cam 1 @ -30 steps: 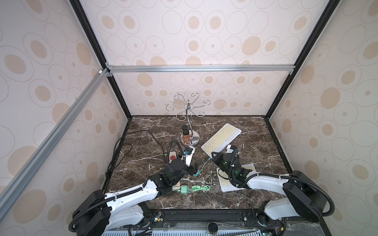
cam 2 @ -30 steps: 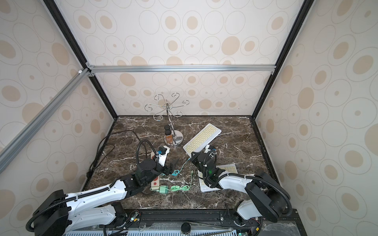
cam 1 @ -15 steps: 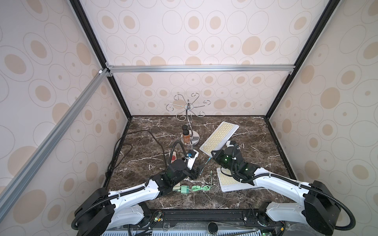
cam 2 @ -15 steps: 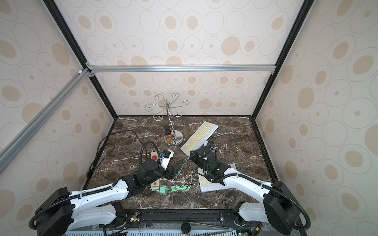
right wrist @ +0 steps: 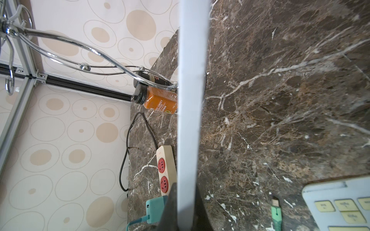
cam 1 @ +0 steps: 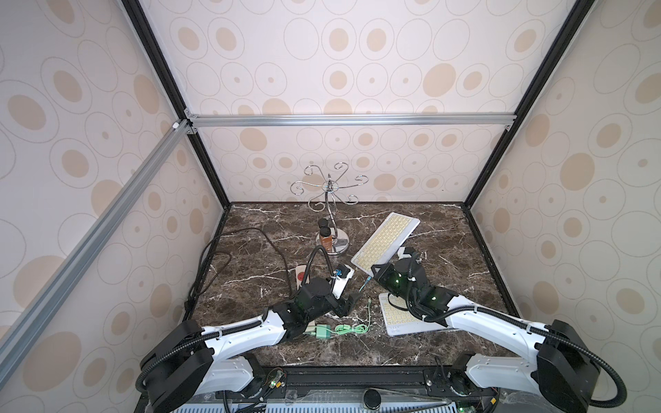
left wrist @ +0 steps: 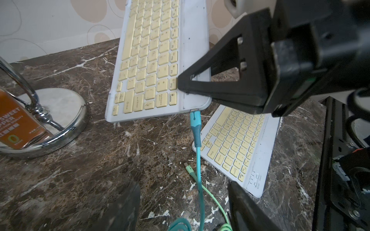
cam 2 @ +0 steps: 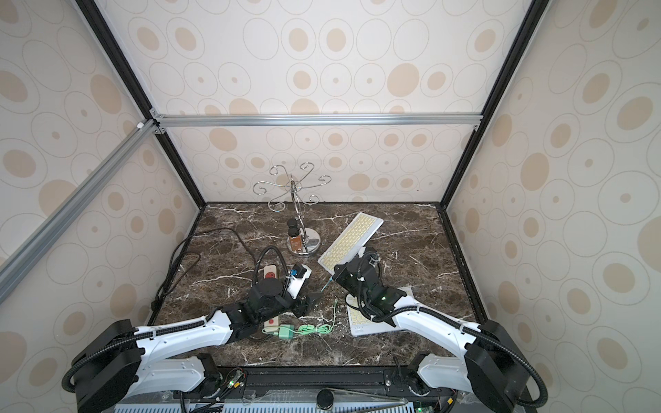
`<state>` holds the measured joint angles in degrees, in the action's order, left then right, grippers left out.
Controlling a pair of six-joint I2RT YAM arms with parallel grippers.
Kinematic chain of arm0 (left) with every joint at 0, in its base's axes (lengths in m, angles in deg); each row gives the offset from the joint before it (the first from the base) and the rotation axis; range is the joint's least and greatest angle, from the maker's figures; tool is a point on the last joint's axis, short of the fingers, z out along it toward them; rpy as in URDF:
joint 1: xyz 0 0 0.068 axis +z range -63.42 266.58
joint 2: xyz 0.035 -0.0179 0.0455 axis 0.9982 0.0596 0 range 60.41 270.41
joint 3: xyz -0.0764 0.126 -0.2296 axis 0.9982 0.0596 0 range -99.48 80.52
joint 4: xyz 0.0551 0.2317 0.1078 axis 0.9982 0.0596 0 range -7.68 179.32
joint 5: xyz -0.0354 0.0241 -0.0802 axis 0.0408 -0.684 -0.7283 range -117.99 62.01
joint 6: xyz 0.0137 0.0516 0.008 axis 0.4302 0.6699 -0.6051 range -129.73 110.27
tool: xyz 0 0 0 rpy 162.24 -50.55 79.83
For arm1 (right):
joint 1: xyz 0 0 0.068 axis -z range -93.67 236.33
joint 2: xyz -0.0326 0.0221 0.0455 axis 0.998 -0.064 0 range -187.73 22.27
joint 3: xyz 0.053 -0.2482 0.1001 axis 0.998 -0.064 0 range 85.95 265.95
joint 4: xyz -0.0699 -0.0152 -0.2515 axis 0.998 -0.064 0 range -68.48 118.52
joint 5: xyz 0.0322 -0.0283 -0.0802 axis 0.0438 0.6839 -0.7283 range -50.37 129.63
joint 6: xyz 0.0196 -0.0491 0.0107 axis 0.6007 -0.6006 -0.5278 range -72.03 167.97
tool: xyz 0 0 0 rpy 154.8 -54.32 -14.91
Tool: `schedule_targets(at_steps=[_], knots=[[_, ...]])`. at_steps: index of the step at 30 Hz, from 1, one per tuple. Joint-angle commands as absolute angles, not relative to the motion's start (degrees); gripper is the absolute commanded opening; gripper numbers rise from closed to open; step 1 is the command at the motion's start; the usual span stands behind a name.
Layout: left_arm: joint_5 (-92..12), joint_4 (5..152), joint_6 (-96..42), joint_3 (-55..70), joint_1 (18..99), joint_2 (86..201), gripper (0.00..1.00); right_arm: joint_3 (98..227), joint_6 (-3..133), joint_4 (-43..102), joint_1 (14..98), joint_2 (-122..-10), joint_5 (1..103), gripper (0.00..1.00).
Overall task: Unplug the wireless keyboard
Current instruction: Remove the power cord from the keyboard.
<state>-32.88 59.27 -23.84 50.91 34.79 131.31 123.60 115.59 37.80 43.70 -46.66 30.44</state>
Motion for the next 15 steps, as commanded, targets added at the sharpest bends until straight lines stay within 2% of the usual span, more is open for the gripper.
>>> schedule_targets(at_steps=[1, 10, 15], knots=[[-34.8, 58.9, -23.8, 48.3, 34.7, 132.4, 0.67, 123.9, 114.5, 40.4, 43.5, -44.9, 30.7, 0.00], [-37.2, 58.3, -24.1, 46.4, 34.8, 135.2, 0.66, 124.8, 116.1, 43.5, 41.4, -48.4, 32.4, 0.00], [-38.0, 58.9, -23.9, 45.6, 34.7, 136.1, 0.64, 123.5, 115.7, 44.6, 41.4, -46.8, 31.2, 0.00]])
